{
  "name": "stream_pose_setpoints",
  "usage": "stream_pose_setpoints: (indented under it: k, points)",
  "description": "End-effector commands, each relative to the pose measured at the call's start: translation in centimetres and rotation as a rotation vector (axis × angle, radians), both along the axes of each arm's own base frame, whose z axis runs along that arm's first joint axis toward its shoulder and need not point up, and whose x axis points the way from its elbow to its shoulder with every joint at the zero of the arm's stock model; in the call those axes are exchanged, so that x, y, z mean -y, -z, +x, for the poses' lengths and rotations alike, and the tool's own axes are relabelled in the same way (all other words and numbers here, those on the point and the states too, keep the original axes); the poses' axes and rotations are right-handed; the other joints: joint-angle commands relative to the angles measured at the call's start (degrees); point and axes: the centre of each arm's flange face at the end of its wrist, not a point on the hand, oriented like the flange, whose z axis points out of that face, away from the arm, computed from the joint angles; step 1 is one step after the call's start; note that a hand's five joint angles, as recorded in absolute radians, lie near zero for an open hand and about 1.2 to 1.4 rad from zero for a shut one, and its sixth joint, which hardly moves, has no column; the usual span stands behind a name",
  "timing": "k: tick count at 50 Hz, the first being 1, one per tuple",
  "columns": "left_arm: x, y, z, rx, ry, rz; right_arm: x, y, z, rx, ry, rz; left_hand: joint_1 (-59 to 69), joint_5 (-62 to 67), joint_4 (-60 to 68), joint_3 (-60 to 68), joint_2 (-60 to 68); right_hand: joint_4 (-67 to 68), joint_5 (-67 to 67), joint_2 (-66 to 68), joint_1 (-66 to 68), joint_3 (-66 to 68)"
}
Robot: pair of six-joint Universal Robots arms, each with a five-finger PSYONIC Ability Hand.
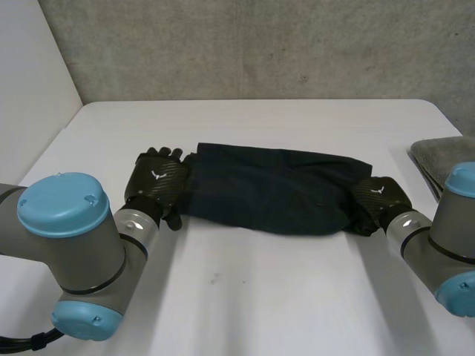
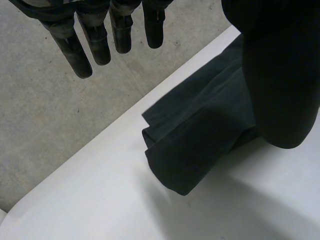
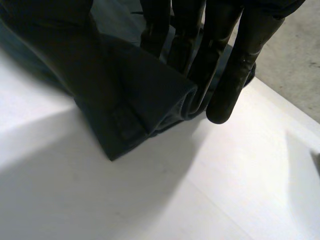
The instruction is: Fold the laundry.
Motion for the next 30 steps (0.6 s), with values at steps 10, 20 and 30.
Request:
stream_pose_setpoints:
  k: [10, 20, 30]
  points:
    - [-0.4, -0.5, 0.6, -0.002, -0.009, -0.005, 4.5, -2.3, -7.4, -0.341, 0.159, -0.133, -0.49, -2.16, -1.02, -1.49, -1.10, 17.18, 19.55, 16.42, 31.70, 17.50]
    - [-0.1, -1.2, 0.6, -0.012, -0.015, -0.025, 2.8, -7.0, 0.1, -0.461, -0.040, -0.385, -0.49, -2.16, -1.02, -1.49, -1.10, 17.18, 19.55, 16.42, 31.70, 17.50]
    - [0.7, -2.8, 0.1, -0.043, -0.013, -0.078, -6.5, -5.9, 12.3, -0.436, -0.545, -0.602, -0.83, -2.50, -1.35, -1.83, -1.44, 17.18, 19.55, 16.42, 31.70, 17.50]
